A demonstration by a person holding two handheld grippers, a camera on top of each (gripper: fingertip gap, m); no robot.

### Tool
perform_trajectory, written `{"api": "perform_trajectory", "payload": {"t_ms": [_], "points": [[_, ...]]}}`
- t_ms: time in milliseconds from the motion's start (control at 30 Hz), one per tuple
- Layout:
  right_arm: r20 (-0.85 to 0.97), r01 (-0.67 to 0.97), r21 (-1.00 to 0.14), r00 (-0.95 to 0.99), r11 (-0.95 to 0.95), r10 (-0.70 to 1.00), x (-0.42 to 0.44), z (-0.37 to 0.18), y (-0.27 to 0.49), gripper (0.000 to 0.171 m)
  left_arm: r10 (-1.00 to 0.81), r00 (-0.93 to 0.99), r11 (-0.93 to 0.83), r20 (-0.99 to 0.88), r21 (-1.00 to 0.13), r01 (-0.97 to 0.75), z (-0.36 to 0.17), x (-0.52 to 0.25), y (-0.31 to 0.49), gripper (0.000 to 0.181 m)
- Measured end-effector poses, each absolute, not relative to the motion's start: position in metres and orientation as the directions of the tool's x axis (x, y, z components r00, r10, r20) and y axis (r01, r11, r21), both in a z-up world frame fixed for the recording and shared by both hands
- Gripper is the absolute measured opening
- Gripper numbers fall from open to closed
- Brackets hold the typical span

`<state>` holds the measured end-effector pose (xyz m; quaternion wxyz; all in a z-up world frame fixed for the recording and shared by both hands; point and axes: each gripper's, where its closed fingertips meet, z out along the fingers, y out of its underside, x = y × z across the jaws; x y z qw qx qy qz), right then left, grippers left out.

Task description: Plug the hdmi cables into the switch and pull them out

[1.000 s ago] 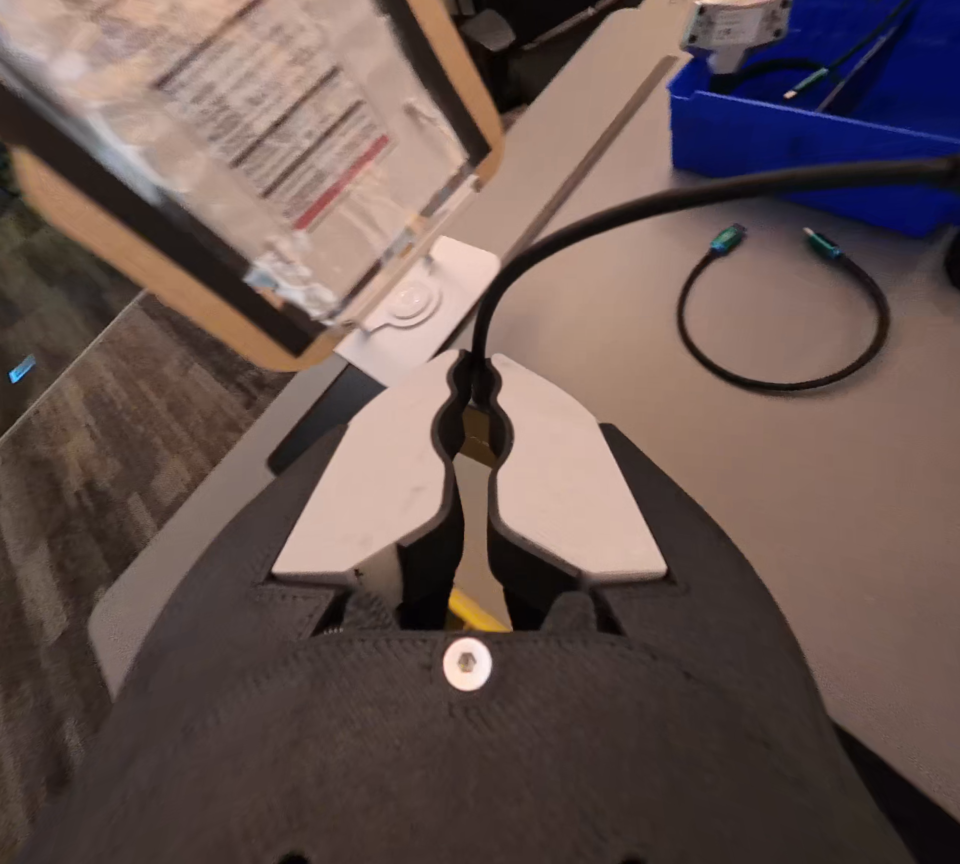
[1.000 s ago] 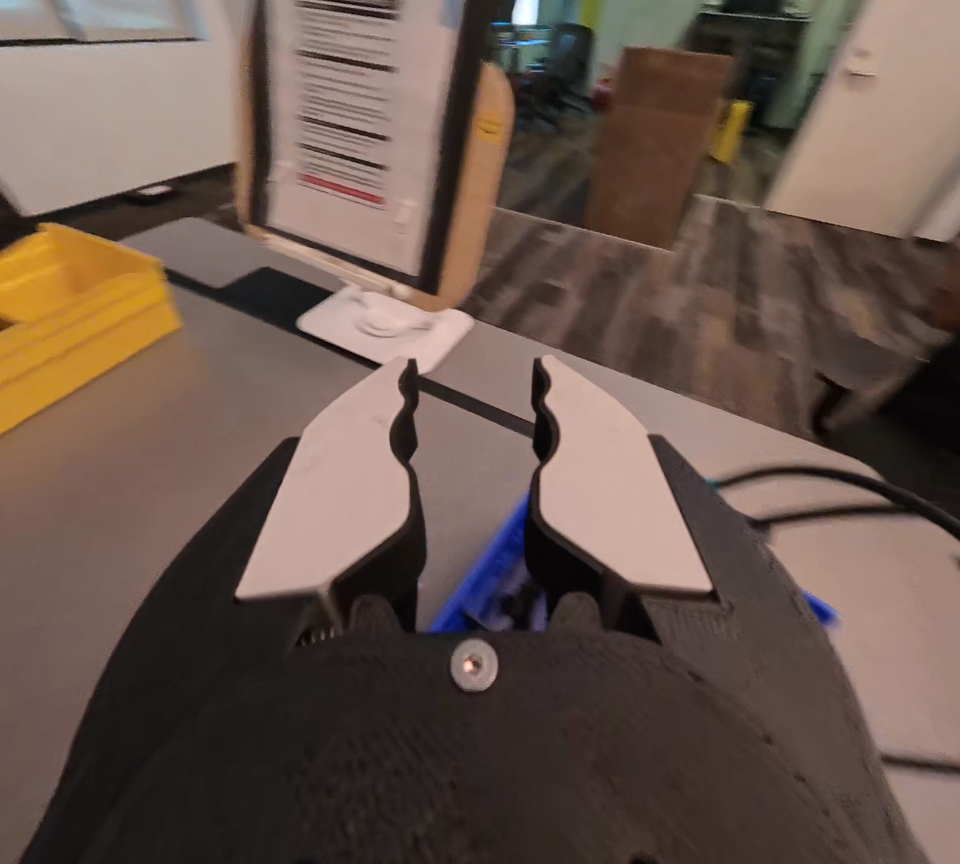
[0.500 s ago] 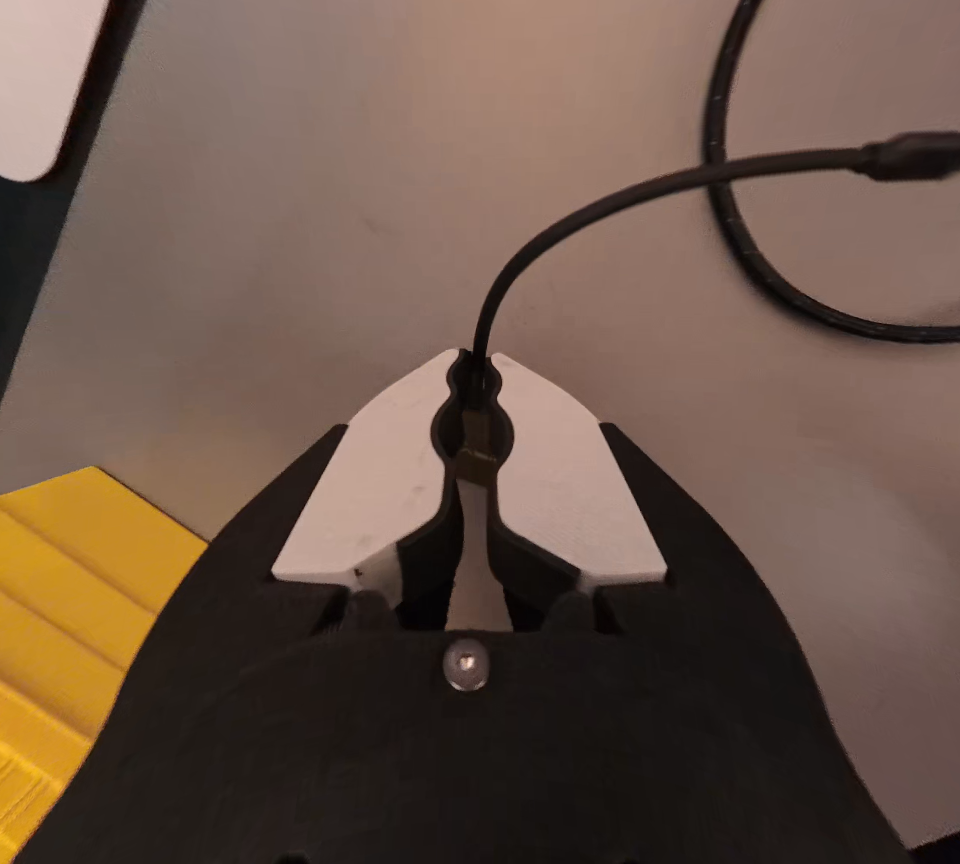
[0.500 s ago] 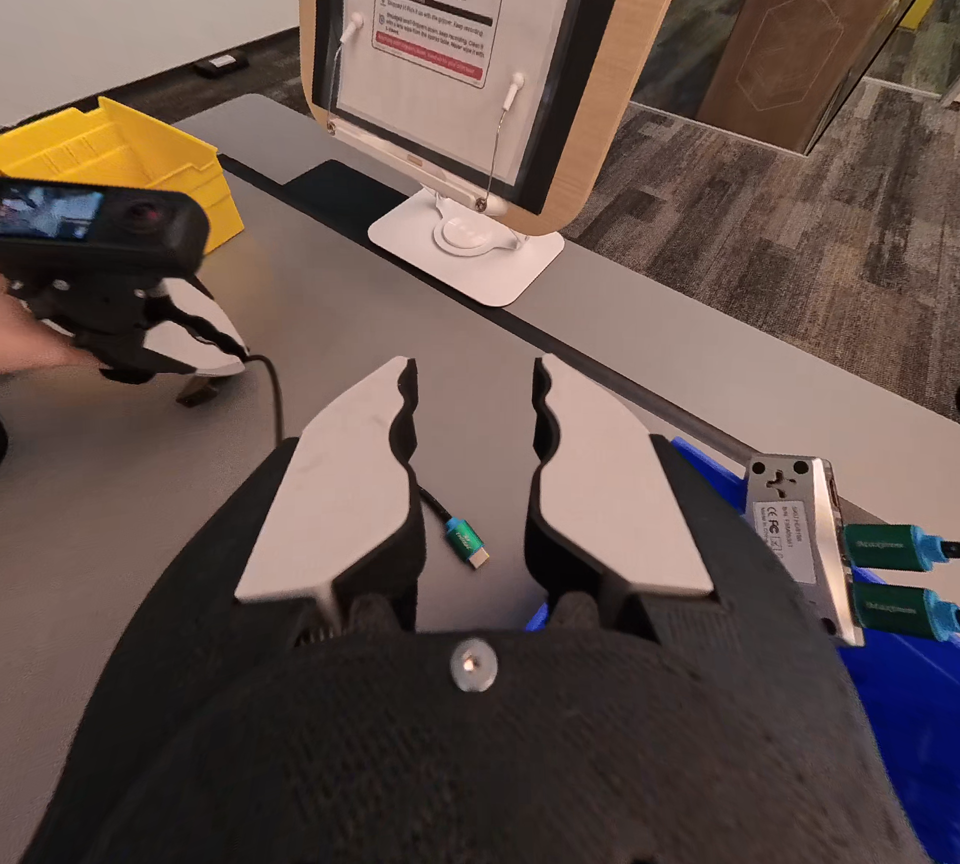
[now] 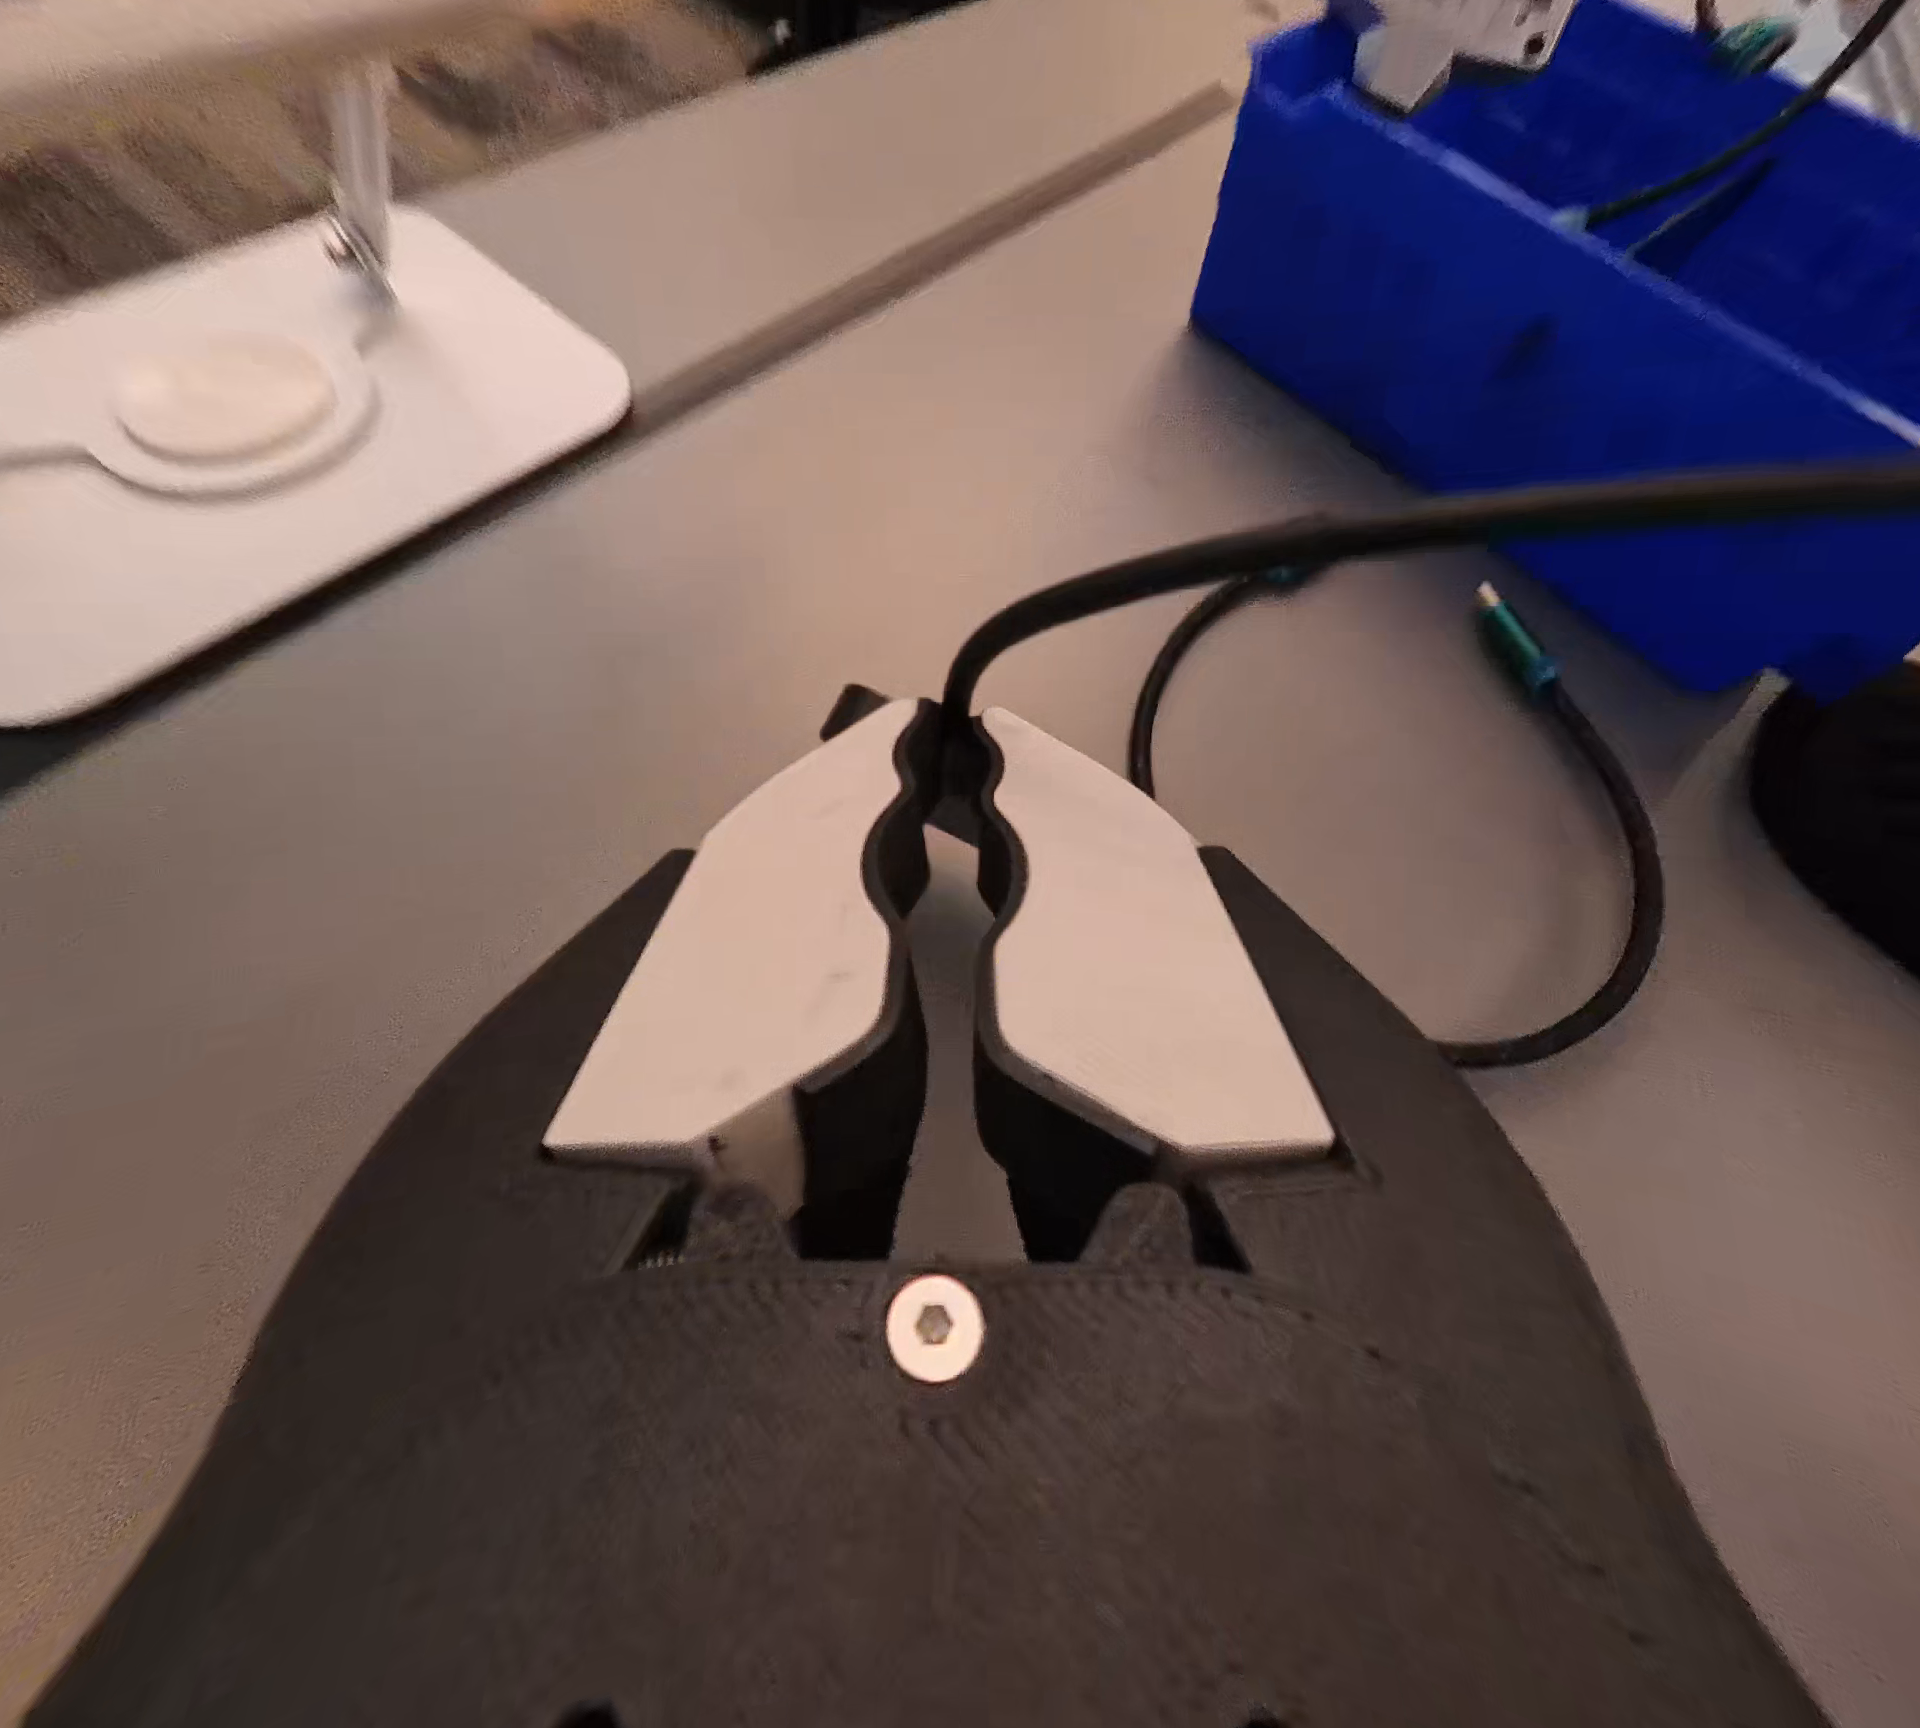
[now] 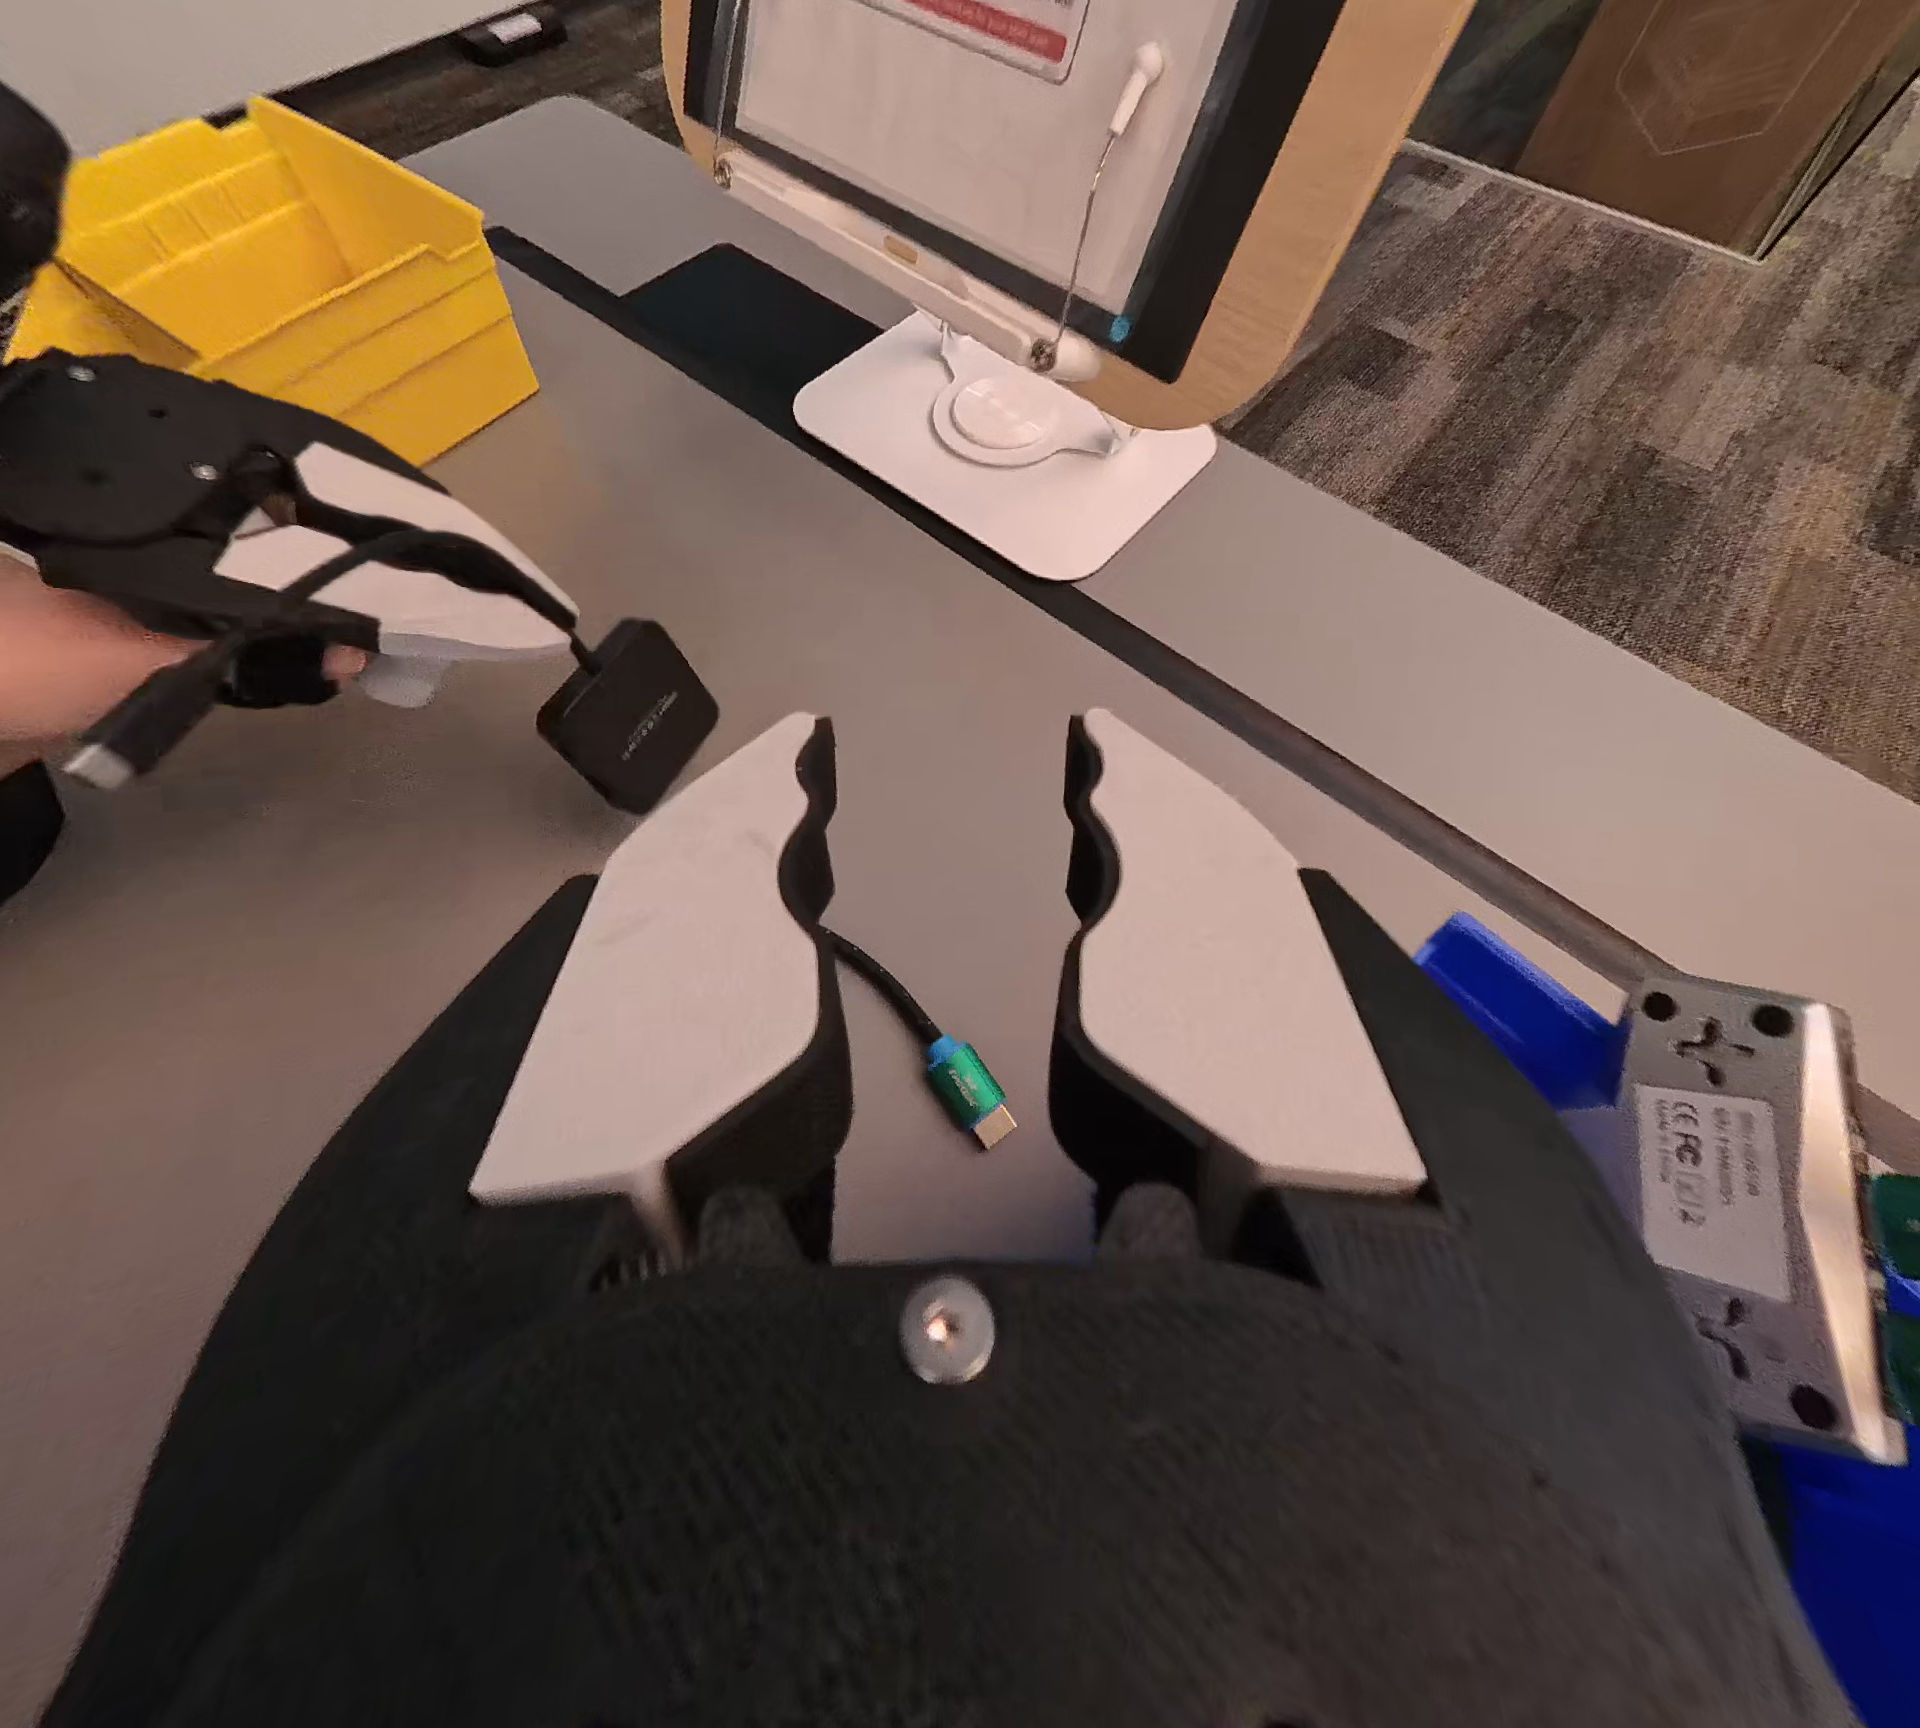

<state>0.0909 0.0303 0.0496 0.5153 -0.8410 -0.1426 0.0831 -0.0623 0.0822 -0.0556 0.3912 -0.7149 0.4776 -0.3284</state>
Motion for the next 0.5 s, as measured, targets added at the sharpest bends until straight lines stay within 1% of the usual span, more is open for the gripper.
{"api": "perform_trajectory", "payload": {"t_ms": [67,133,200,267,367,500], "points": [[0.016,0.182,-0.871,0.939,-0.457,0.343,0.085,0.038,0.034,0.044,-0.932,0.346,-0.263,0.106,-0.855,-0.447,-0.077,-0.069,0.082,0.004],[0.042,0.22,-0.853,0.933,-0.473,0.357,0.081,0.03,0.037,0.044,-0.928,0.347,-0.279,0.136,-0.871,-0.405,-0.081,-0.076,0.078,0.003],[0.07,0.255,-0.837,0.927,-0.484,0.367,0.077,0.025,0.038,0.044,-0.926,0.342,-0.305,0.163,-0.856,-0.418,-0.084,-0.086,0.071,0.003],[0.087,0.278,-0.828,0.922,-0.487,0.378,0.073,0.022,0.039,0.044,-0.927,0.346,-0.304,0.146,-0.832,-0.464,-0.091,-0.096,0.065,0.003],[0.099,0.293,-0.821,0.919,-0.49,0.383,0.07,0.02,0.041,0.044,-0.944,0.316,-0.266,0.096,-0.786,-0.557,-0.103,-0.109,0.055,0.01],[0.114,0.31,-0.805,0.917,-0.506,0.382,0.071,0.015,0.041,0.044,-0.959,0.262,-0.268,0.112,-0.663,-0.699,-0.126,-0.127,0.034,0.021]]}}
